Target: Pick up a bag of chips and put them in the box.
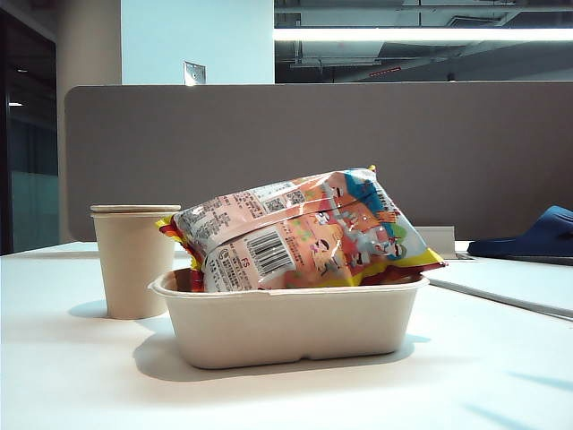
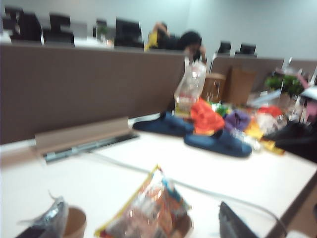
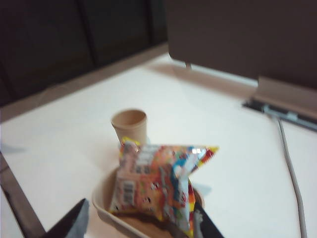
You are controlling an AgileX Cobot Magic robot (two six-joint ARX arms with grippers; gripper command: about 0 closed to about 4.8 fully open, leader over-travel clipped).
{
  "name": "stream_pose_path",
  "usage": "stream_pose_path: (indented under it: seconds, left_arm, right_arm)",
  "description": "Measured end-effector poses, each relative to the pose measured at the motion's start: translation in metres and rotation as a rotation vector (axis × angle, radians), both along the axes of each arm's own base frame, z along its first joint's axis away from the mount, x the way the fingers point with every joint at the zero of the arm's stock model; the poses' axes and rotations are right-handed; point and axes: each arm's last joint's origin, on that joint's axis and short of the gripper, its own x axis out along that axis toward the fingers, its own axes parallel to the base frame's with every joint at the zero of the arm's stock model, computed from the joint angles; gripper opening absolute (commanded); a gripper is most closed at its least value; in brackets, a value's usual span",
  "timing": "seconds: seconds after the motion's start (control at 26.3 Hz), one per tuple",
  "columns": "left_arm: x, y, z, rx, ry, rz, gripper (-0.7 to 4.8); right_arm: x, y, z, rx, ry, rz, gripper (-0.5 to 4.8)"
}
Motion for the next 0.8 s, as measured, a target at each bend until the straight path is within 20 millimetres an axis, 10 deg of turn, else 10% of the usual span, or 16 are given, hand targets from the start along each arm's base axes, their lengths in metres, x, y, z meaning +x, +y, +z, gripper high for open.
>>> stream_pose_path:
  seconds: [0.8]
  left_arm:
    - [0.068,-0.051,-0.086,-0.020,0.155,-0.114,2.64]
  right_arm:
    - [0.011,0.004,-0.053,0.104,0.039,-0.048,1.66]
